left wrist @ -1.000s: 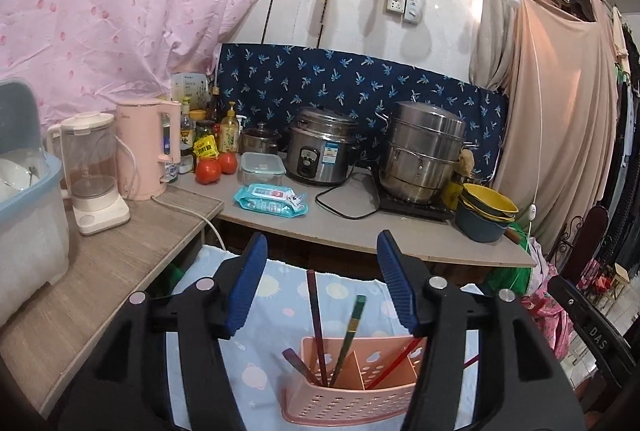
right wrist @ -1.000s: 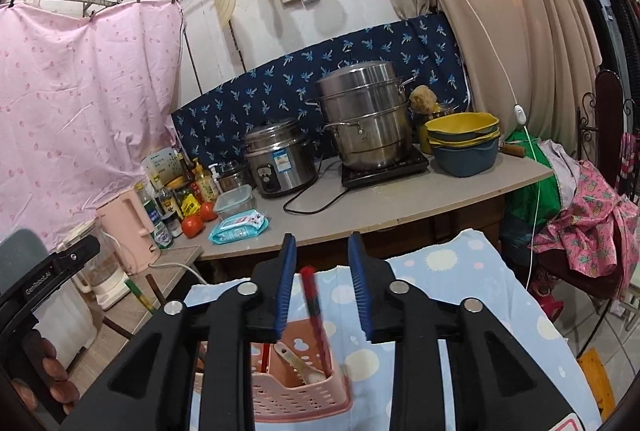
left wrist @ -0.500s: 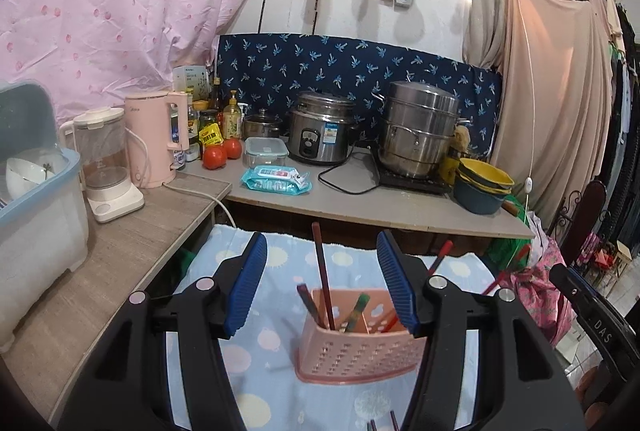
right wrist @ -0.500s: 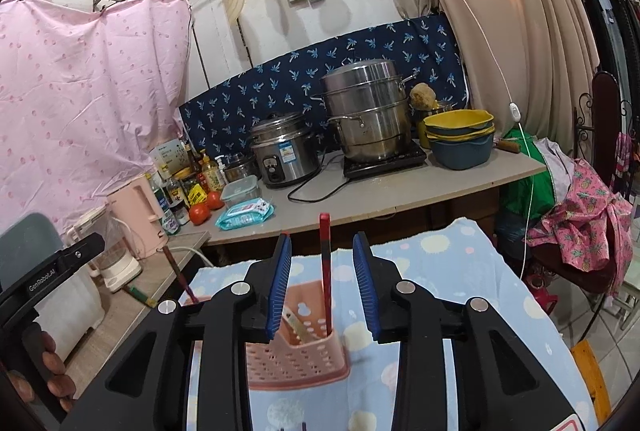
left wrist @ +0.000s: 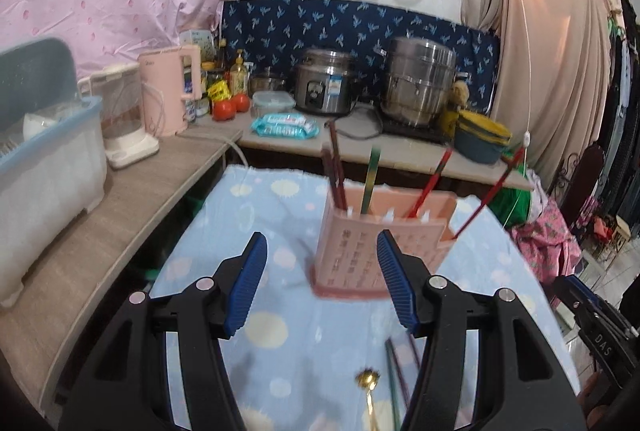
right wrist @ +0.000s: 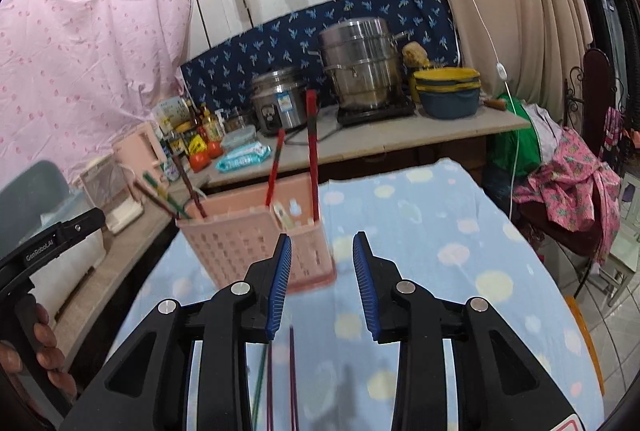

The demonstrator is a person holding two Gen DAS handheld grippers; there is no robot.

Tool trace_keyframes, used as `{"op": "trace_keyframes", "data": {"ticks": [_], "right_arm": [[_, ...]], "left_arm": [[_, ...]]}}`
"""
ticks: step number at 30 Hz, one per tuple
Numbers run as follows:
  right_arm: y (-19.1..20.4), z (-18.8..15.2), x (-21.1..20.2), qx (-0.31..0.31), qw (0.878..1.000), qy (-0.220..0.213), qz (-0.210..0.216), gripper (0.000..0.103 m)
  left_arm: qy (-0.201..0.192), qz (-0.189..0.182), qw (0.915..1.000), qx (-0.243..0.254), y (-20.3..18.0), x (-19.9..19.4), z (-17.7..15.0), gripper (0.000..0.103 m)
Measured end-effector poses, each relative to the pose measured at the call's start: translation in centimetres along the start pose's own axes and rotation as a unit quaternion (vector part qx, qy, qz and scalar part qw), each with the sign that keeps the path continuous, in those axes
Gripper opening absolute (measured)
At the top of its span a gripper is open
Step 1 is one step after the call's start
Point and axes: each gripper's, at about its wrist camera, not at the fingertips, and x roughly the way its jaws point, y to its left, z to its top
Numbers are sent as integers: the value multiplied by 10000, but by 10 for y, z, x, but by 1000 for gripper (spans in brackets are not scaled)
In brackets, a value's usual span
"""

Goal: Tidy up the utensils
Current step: 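Move both grippers back down to the remaining chopsticks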

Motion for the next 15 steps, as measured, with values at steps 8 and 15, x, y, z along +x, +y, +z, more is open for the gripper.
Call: {"op": "trace_keyframes", "data": {"ticks": [8, 15], "right_arm": [[-10, -80, -11, 99, 9961, 874, -61, 32], [-4, -135, -17, 44, 9894, 1449, -51, 32]], "left_arm": [[898, 119, 9958, 96, 9, 6, -89, 54], [1418, 80, 9897, 185, 6, 2, -140, 54]]}}
